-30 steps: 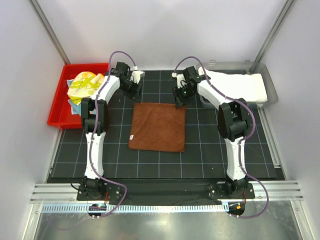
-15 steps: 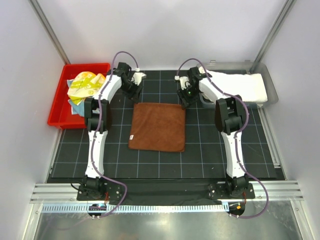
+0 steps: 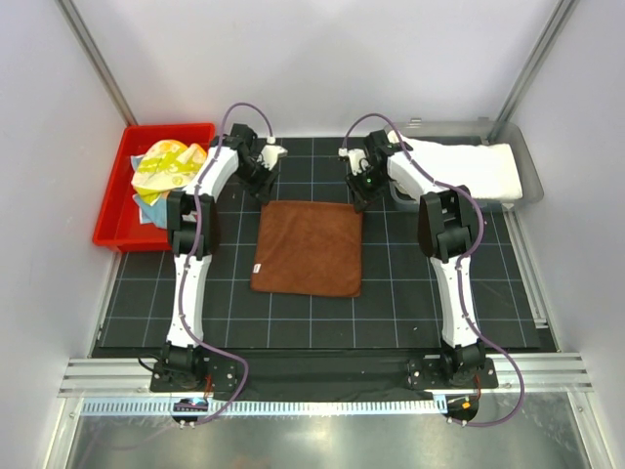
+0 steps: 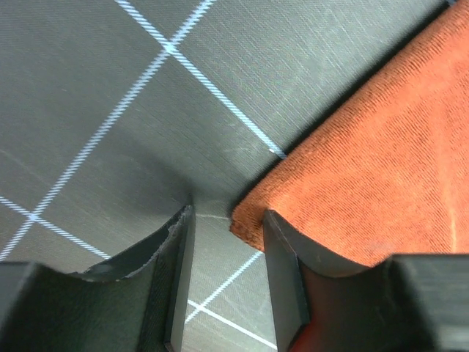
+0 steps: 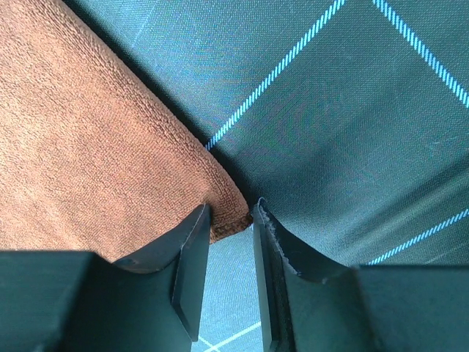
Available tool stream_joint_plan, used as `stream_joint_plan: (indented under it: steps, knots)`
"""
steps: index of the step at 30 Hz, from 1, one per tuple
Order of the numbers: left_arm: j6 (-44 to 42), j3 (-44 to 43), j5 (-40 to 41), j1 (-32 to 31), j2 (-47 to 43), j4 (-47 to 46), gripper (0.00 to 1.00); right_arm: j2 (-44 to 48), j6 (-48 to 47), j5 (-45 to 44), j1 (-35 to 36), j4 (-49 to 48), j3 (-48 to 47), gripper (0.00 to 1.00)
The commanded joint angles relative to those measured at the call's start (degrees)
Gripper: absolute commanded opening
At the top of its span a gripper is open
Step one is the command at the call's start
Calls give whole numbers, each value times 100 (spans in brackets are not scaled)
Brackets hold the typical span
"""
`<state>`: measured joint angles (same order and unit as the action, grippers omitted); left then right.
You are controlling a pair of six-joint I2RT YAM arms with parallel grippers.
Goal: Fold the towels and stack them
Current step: Fold the towel
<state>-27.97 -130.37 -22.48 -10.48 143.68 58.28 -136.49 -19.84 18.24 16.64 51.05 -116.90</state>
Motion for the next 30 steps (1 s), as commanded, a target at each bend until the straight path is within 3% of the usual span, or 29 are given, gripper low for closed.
stream_joint_plan:
  steps: [1,5,7,9,10,12,19,30]
  knots:
    - [-235,-235,-265,-24,64,376,41,17,-152,75,14,-51,-210,37]
    - [-297,-296,-266,-24,116,482,29,-18,-196,74,23,-156,-245,34]
    - [-341,-375,-248,-42,160,553,13,-36,-240,109,23,-226,-263,32]
    - [-359,-472,-196,-42,196,588,0,-27,-292,101,23,-297,-254,19]
    - [-367,-490,-169,-42,196,579,0,-27,-362,57,23,-358,-219,8]
    - [-376,-490,-91,-33,178,562,0,25,-416,-48,23,-481,-123,1]
    - [-87,-341,604,-42,-67,-131,0,473,-513,-329,6,-1280,369,1]
    - [177,538,912,-33,-1157,-1081,0,1273,-574,-462,14,-2098,1265,1]
